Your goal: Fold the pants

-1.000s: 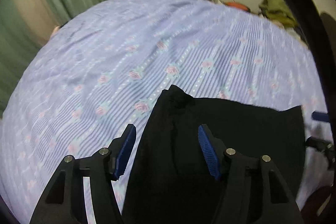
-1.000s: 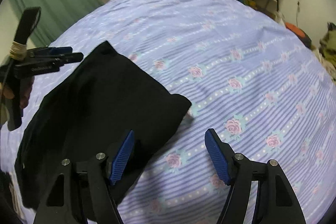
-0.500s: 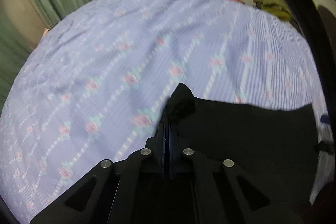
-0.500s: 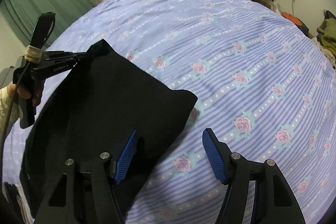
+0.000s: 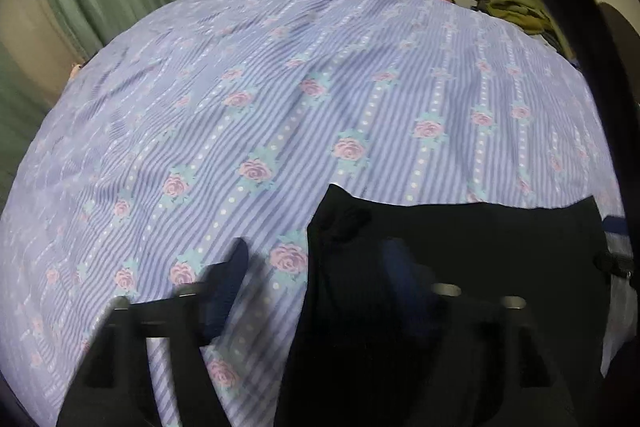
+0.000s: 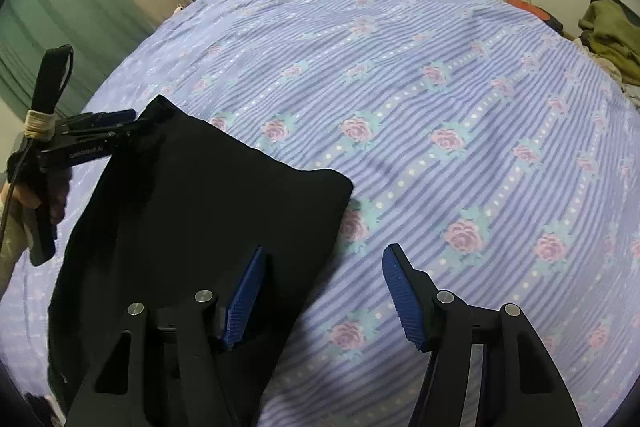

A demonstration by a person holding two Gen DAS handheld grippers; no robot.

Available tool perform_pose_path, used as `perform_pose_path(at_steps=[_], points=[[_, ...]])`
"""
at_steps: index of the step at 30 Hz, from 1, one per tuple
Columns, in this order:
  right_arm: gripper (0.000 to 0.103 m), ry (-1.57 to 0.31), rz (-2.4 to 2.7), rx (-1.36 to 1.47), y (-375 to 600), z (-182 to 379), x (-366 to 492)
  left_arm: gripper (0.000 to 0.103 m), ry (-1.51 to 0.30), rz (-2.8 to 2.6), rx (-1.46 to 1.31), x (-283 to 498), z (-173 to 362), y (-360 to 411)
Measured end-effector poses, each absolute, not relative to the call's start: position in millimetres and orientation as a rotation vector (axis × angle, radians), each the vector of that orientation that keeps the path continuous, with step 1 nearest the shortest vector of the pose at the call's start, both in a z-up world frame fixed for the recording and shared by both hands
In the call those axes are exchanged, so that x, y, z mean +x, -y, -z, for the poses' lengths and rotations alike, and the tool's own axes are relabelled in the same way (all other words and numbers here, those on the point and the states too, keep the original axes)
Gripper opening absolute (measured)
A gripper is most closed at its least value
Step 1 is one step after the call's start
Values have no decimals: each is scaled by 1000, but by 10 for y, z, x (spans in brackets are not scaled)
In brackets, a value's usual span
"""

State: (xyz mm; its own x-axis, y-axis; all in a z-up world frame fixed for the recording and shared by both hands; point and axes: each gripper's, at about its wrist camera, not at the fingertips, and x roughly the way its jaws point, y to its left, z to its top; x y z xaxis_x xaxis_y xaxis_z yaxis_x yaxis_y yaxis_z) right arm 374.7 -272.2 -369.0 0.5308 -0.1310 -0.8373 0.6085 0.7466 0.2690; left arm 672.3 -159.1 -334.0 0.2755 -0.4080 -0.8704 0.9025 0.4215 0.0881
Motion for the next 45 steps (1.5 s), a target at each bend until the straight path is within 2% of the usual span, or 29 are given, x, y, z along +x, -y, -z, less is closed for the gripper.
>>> perform_pose_path(at_steps=[2,5,6,7,8,10,11,12,13,14,15,19,23,28,35,38,41,45], points=[[57,-908,450,621,2746,3765,3813,68,-948,990,658,6822,3424,1637],[56,-915,439,652,2794,3902,3899,62,-1010,1009,646,6922,3575,1721],[57,-917,435,667,2812,3943,3922,57,-1021,1027,629,6929,3598,1743],[57,-918,430,679,2835,3971,3937,45,-1030,1039,614,6961,3614,1769],[57,-915,425,685,2855,3986,3955,40,-1049,1058,594,6981,3623,1813],[57,-905,407,702,2890,4006,3992,17,-1081,1090,588,7011,3640,1890],[57,-902,396,708,2903,4016,4007,14,-1092,1097,590,7018,3641,1923],[48,-901,383,715,2918,4020,4017,9,-1102,1104,593,7030,3625,1948],[39,-898,370,718,2932,4021,4033,7,-1105,1112,596,7039,3604,1968],[19,-899,343,726,2950,4030,4047,7,-1099,1119,604,7021,3559,1970],[10,-902,297,761,2994,4042,4062,7,-1087,1135,614,6987,3483,1971],[8,-865,270,792,3082,3794,4000,7,-1006,1154,648,6878,3099,1935],[7,-890,252,620,2983,3478,4001,7,-955,1152,610,6815,2784,1865],[7,-761,238,502,2757,2874,3825,7,-832,1094,510,6579,2426,1493],[7,-727,68,266,1541,2105,3617,7,-794,982,377,6272,1743,428],[7,-722,-44,162,989,1936,3611,7,-792,902,344,6097,1534,-203],[7,-749,-187,139,422,1898,3581,7,-813,812,300,5951,1512,-763],[7,-783,-313,31,-274,2084,3572,7,-891,663,249,5735,1743,-1592]])
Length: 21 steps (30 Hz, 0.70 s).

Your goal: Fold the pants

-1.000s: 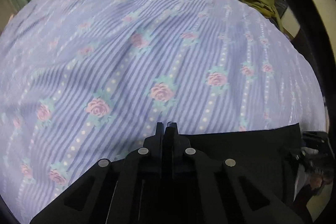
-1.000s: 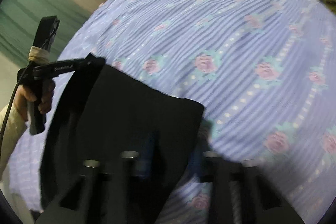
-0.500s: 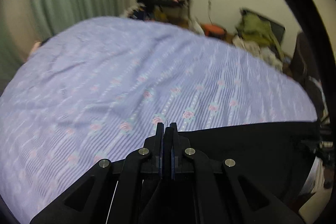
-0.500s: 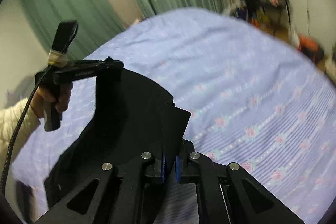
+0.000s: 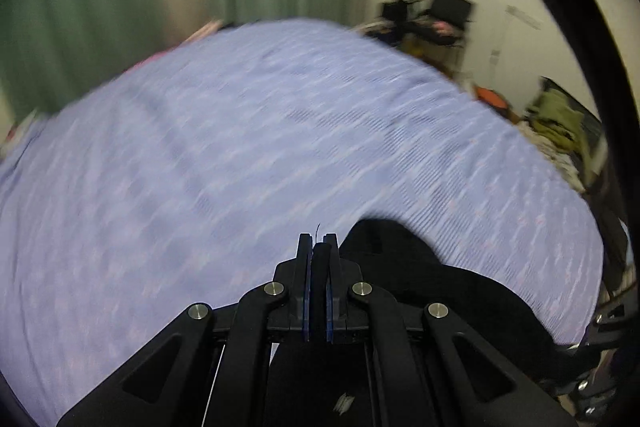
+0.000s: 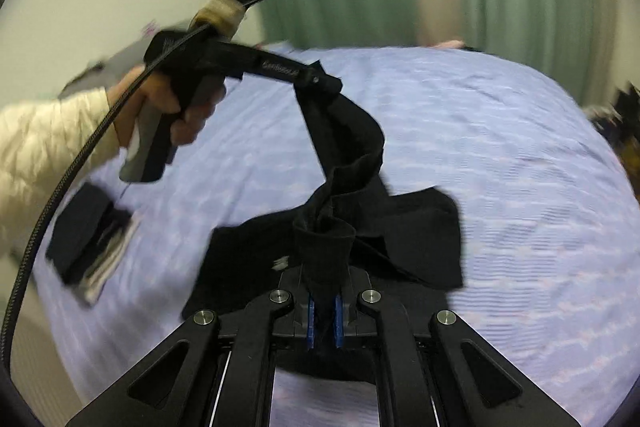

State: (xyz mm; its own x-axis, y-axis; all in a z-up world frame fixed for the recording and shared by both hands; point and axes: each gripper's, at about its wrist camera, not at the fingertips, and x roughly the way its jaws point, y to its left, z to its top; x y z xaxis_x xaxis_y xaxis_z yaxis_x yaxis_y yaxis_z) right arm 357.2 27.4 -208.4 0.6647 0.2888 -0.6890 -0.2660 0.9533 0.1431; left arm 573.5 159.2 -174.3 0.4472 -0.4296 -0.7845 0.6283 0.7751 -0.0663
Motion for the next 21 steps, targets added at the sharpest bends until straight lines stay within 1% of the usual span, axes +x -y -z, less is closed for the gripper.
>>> perform_pose_path(at_steps=[5,6,8,9,10,11,14,16,19,21], points=[[7,-838,-449,-74,-1019,2396,3498,7,-1041,493,193,5455,2310,-2493],[7,-859,-477,-104,-1113,2503,3458,10,-1067,463,191,5406,2415,-2607],[7,-887,-511,-149,-1330,2663,3429,23,-1094,382,218,5288,2576,-2784],[7,-906,-527,-178,-1447,2753,3379,40,-1095,323,234,5171,2620,-2899],[7,-923,-542,-200,-1538,2848,3333,53,-1090,292,236,5101,2633,-2987],[7,-943,-547,-229,-1625,2940,3305,57,-1083,269,233,5032,2635,-3060],[7,-974,-548,-306,-1769,3163,3217,57,-1072,200,231,4803,2555,-3254],[8,-976,-542,-352,-1796,3245,3168,58,-1076,213,181,4622,2512,-3379],[18,-987,-557,-437,-1877,3328,3107,60,-1079,230,92,4465,2471,-3488],[37,-985,-621,-494,-1991,3363,3022,62,-1086,232,65,4419,2485,-3468]])
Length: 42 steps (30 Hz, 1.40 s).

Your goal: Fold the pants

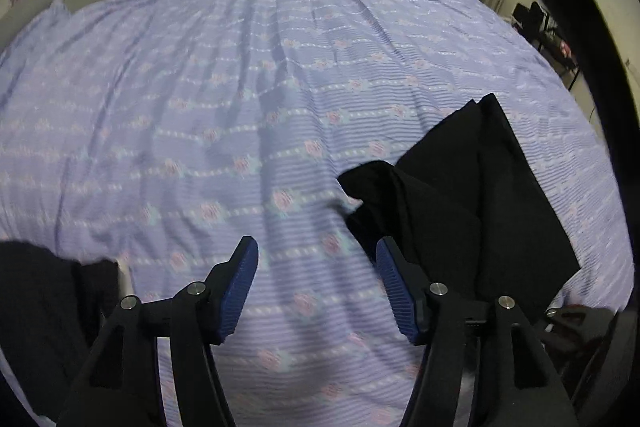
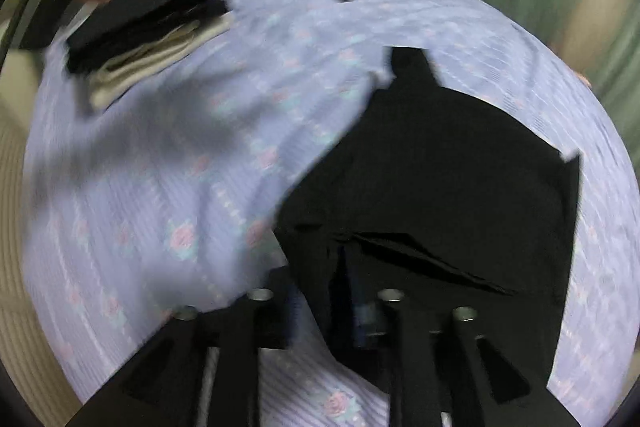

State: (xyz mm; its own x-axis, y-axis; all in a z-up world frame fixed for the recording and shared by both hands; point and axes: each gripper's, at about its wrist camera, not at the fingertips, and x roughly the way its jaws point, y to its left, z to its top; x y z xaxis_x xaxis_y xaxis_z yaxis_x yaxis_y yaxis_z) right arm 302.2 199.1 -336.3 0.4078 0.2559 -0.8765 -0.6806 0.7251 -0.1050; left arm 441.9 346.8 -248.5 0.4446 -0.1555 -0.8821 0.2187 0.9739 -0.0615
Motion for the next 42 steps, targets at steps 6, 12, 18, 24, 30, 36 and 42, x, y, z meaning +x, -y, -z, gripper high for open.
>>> perform_pose_path(at_steps=[6,12,18,24,30,36,42], points=[[51,-964,-668,-401,-1797,3000,2828,62,-1066,297,52,4222,2430,-3134],[59,-870,-375,-217,-692,2560,3147,63,-894,343,206,3803,2145,-2341],[57,-946,-215,11,361,2863,3875,62,-933,273,214,3577,2556,-1845],[48,-1006,-257,92,509,3322,4240,59,-1034,178,129,3526,2998,-1811],[40,-1063,-321,142,404,3654,4336,52,-1080,176,129,3529,3209,-1809],[9,-1073,-323,159,318,3554,4416,4,-1122,165,-7,3491,3200,-1990],[8,-913,-412,169,15,2717,4390,4,-1077,123,-241,3142,2891,-2283]])
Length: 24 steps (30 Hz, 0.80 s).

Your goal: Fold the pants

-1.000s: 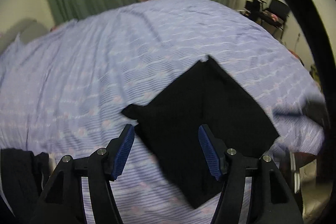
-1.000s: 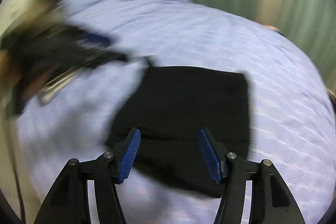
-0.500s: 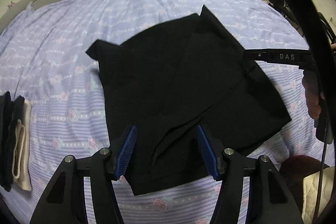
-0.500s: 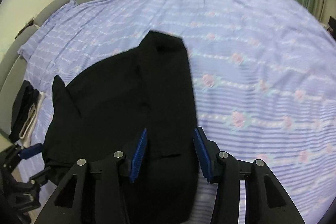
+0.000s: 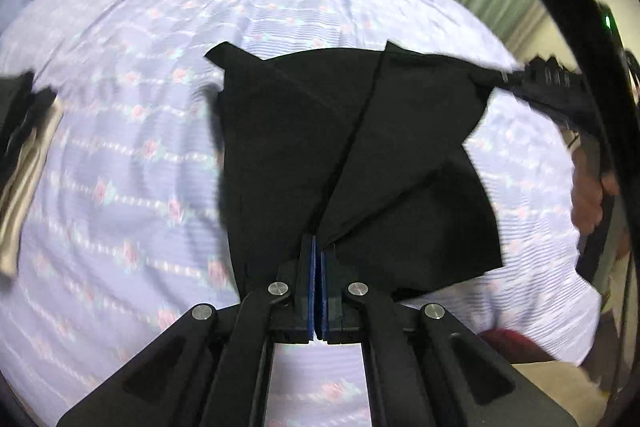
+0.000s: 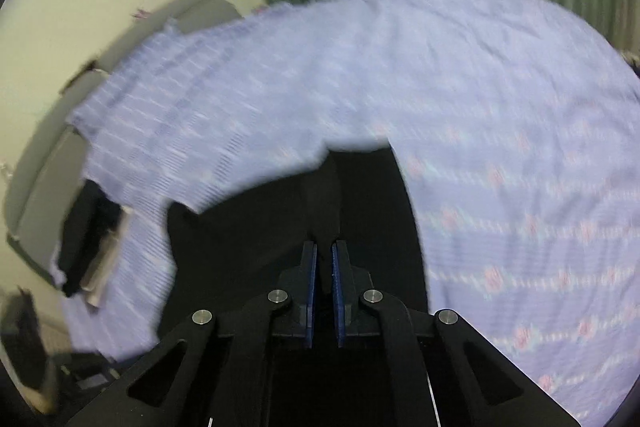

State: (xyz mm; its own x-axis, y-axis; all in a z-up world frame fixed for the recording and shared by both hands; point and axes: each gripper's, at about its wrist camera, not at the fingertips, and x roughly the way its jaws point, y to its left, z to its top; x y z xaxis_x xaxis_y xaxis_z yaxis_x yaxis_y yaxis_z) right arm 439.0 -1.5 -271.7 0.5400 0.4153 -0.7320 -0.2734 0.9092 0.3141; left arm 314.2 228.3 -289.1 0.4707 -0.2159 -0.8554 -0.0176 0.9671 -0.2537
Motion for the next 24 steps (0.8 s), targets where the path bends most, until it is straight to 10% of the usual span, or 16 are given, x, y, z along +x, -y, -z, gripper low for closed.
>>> perform_pose_path(at_steps=[14,17,20,24], points=[[7,-901,-705,-203,-1934,2682,5075,4,-1035,-82,-584,2820,3383,-2827],[12,-928,-728,-222,-2054,2835,5155,23,-1020,-92,-613,2782,3400,-2864],[40,-925,-764,-230,-2120,2831,5152,40,-987,-103,-621,2648,3326,-2919],[41,-868,-771,-310,-2093,2670,5054,54,-951,-29,-572,2604,3211,-2805]])
